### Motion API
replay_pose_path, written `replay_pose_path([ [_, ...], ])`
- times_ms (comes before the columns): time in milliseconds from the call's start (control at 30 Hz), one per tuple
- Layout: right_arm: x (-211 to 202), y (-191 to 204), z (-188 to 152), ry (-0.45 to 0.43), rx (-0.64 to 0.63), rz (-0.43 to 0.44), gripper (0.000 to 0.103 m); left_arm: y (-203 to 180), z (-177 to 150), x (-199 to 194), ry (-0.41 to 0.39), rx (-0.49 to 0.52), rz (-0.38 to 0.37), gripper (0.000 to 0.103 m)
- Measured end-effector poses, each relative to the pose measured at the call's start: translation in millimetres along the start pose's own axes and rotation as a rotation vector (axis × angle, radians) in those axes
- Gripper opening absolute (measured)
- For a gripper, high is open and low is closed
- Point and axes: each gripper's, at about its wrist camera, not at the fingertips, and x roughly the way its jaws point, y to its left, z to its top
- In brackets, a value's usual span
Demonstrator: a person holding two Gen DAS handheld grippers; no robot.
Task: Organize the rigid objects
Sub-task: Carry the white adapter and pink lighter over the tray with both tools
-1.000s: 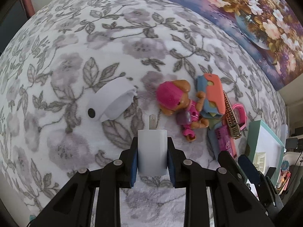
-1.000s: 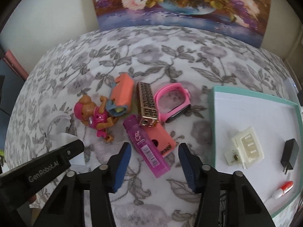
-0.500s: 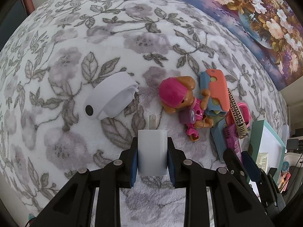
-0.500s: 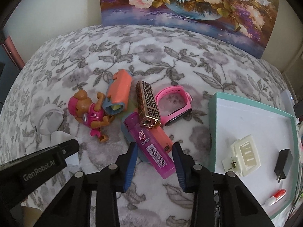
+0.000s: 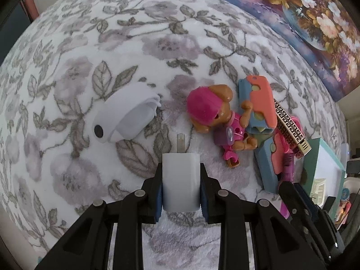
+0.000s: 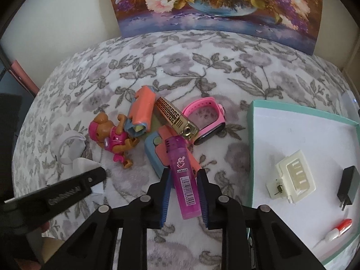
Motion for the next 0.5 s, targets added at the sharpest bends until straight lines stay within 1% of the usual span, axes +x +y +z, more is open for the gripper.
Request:
replay_pose_path([
  [100,-2,-4,-1,0.004,0.022,0.015,0.023,-4,1,0,-0.004,0.005,0.002,0.028],
  [233,-6,-10,-1,0.000,0.046,0.026,0.022,-4,2,-6,-0.013,-0.015,-0.030,0.028],
  [500,-22,-16,4,-0.030,0.082,0.065,0.020,-9,8,-45,-0.114,-0.013,-0.062,0.028],
])
